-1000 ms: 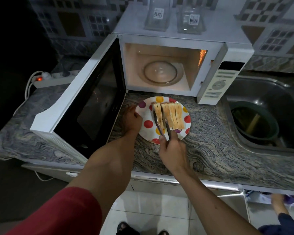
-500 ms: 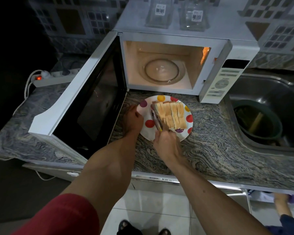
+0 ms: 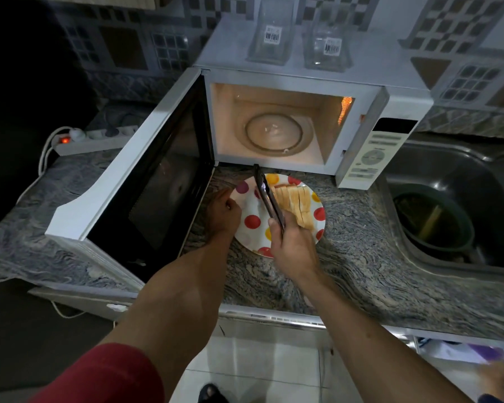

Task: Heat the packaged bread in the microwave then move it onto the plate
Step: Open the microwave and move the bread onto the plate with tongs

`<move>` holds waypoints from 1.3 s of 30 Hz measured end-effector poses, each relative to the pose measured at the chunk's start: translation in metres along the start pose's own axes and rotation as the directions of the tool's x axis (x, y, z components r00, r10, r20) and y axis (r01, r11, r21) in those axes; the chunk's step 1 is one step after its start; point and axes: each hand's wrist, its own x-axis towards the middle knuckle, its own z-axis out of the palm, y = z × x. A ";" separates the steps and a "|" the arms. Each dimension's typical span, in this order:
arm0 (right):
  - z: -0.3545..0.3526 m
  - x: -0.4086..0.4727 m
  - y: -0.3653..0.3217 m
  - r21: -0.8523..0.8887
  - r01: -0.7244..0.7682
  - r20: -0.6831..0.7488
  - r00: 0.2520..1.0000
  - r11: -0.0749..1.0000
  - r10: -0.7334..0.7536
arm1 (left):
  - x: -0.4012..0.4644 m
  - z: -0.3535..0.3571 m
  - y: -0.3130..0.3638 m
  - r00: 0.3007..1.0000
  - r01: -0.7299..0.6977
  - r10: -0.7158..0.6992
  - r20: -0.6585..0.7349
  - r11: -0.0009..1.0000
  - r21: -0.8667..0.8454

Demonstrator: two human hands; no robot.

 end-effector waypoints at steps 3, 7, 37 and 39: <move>-0.003 0.004 0.002 0.064 -0.082 -0.007 0.997 0.995 0.082 | -0.003 -0.002 0.002 1.000 -0.024 0.024 -0.011 0.999 -0.034; -0.005 0.004 0.002 0.162 -0.198 0.057 0.980 0.967 0.192 | -0.002 -0.007 0.002 0.999 0.035 -0.033 0.025 0.994 -0.106; -0.030 0.053 -0.041 0.636 -0.380 0.262 0.925 0.672 0.275 | 0.009 -0.049 0.110 0.703 0.430 -0.008 0.712 0.802 -0.415; -0.028 0.055 -0.040 0.669 -0.415 0.294 0.910 0.617 0.293 | 0.012 -0.050 0.107 0.710 0.447 -0.028 0.703 0.790 -0.420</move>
